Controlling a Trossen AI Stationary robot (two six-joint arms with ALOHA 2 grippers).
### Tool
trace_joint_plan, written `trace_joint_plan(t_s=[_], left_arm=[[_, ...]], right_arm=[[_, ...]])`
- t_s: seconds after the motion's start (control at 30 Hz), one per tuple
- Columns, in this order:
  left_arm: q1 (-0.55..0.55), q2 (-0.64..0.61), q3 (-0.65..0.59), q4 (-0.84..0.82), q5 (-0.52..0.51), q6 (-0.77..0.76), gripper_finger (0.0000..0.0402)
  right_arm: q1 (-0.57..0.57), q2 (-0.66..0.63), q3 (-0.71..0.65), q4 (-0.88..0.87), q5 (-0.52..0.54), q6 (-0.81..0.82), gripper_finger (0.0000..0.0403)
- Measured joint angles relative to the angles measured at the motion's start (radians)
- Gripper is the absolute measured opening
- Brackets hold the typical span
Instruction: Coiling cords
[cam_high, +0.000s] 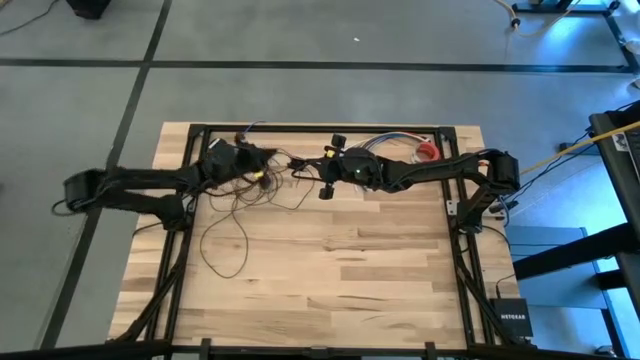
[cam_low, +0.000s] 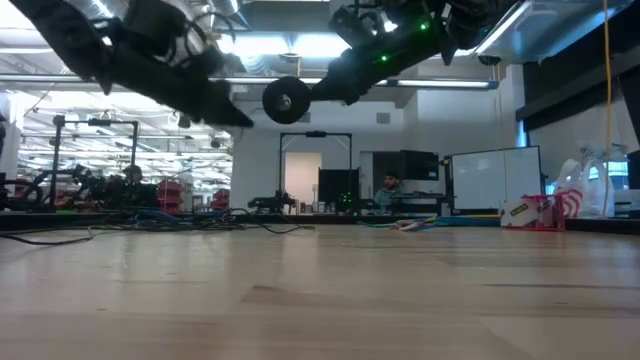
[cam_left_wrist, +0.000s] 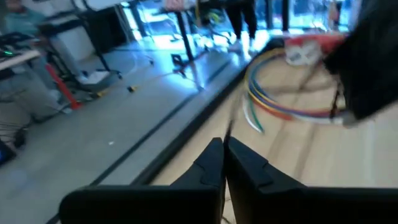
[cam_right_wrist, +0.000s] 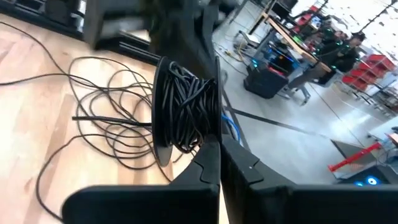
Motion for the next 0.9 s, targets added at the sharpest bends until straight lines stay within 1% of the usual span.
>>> trace_joint_plan(t_s=[0.1, 0.17, 0.23, 0.3, 0.47, 0.63, 0.83, 0.9], left_arm=[[0.011, -0.091, 0.0, -0.06, 0.012, -0.008, 0.0004], [0.006, -0.131, 0.0, -0.085, 0.061, -0.026, 0.0006], [-0.005, -0.149, 0.0, -0.084, 0.104, -0.049, 0.0004], [-0.02, -0.151, 0.0, -0.076, 0.122, -0.061, 0.0003], [-0.065, -0.123, 0.0, -0.006, 0.142, -0.105, 0.0006], [-0.113, -0.077, 0.0, 0.072, 0.141, -0.13, 0.0003], [-0.152, 0.01, 0.0, 0.174, 0.137, -0.145, 0.0005], [-0.16, 0.049, 0.0, 0.21, 0.137, -0.146, 0.0003]], right_arm=[[0.0, 0.0, 0.0, -0.003, 0.048, 0.0, 0.0001], [0.0, 0.005, 0.0, -0.003, 0.079, -0.005, 0.0001], [-0.001, 0.009, 0.0, -0.008, 0.093, -0.013, 0.0001], [-0.001, 0.026, 0.0, 0.01, 0.098, -0.016, 0.0001], [-0.009, 0.064, 0.017, 0.031, 0.131, -0.017, 0.0001], [-0.007, 0.134, 0.081, 0.042, 0.184, 0.0, 0.0001], [-0.006, 0.224, 0.174, 0.024, 0.187, 0.062, 0.0001], [-0.006, 0.239, 0.196, 0.016, 0.173, 0.092, 0.0001]])
